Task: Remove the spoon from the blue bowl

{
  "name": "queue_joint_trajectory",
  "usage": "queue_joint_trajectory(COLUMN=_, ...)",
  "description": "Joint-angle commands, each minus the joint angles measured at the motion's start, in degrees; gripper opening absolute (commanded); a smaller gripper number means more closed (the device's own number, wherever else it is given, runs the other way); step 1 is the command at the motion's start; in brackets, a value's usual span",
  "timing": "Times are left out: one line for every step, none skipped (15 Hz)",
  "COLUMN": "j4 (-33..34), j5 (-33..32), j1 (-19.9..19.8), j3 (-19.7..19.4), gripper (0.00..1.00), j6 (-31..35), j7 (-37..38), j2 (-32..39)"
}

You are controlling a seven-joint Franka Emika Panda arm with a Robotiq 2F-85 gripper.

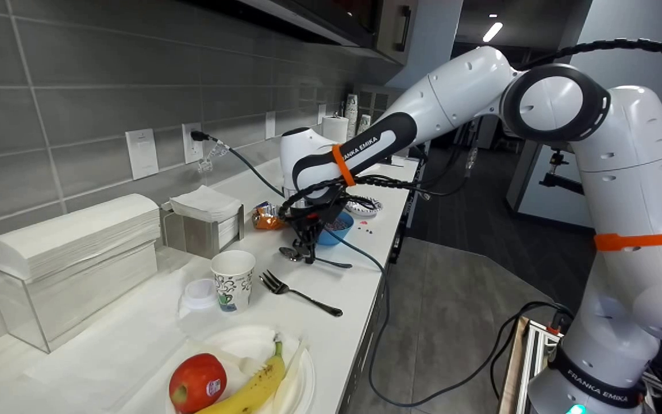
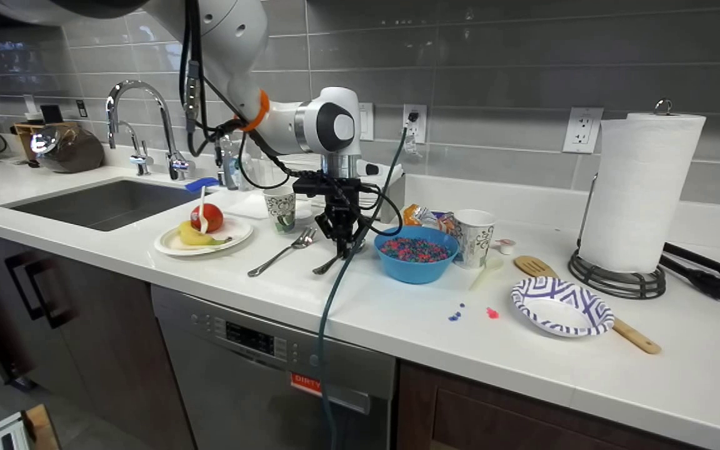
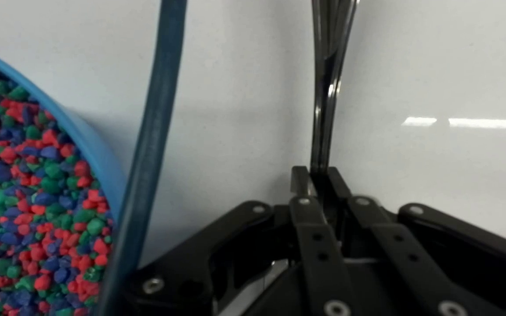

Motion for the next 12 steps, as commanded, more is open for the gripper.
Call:
queue_joint_trajectory(j4=-0.2, j5=-1.1, j1=0.3, j3=-0.2, gripper=0.03, j6=1.8, j7=-0.3, j2=0.8)
queue_joint_trajectory(j4=-0.3, j5=-1.3, j1=0.3, j3=-0.2, gripper=0.03, j6=1.9, j7=-0.4, j2=0.8)
queue_joint_trajectory(j4=-0.4, j5=-1.4, j1=0.3, j3=-0.1, gripper=0.27, j6=2.0, j7=-0.6, j2=0.8)
queue_joint_trajectory(j4=-0.5, j5=-1.6, j1=0.3, j3=-0.1, gripper=0.37, j6=2.1, j7=-0.6, j2=0.7)
queue_joint_trajectory(j4=-0.7, j5=-1.7, j1=0.4, j3=-0.1, gripper=0.44, j6=2.3, j7=-0.7, j2=0.6)
queue_joint_trajectory(j4=-0.8, j5=-1.8, j1=0.4, j3=-0.1, gripper=0.5, j6=2.4, j7=-0.9, j2=0.6)
queue_joint_trajectory(j4=-1.1, j5=-2.0, j1=0.5, j3=-0.1, gripper=0.59, j6=2.8, j7=-1.0, j2=0.4)
queue_joint_trajectory(j4=-1.4, j5=-2.2, j1=0.5, j3=-0.1, gripper=0.66, j6=3.2, j7=-1.0, j2=0.1)
queue_joint_trajectory(j4=-2.2, j5=-2.3, j1=0.5, j3=0.1, gripper=0.73, j6=4.0, j7=-1.2, j2=-0.7)
queue_joint_trajectory(j4=-3.5, j5=-2.3, j1=0.6, j3=0.3, gripper=0.81, j6=5.0, j7=-1.5, j2=-1.8)
queue_joint_trajectory(j4=-6.3, j5=-2.0, j1=0.4, j3=0.8, gripper=0.88, j6=6.9, j7=-2.4, j2=-4.2)
queue_joint_trajectory(j4=-9.6, j5=-0.7, j1=-0.3, j3=1.8, gripper=0.96, j6=8.4, j7=-4.2, j2=-7.6)
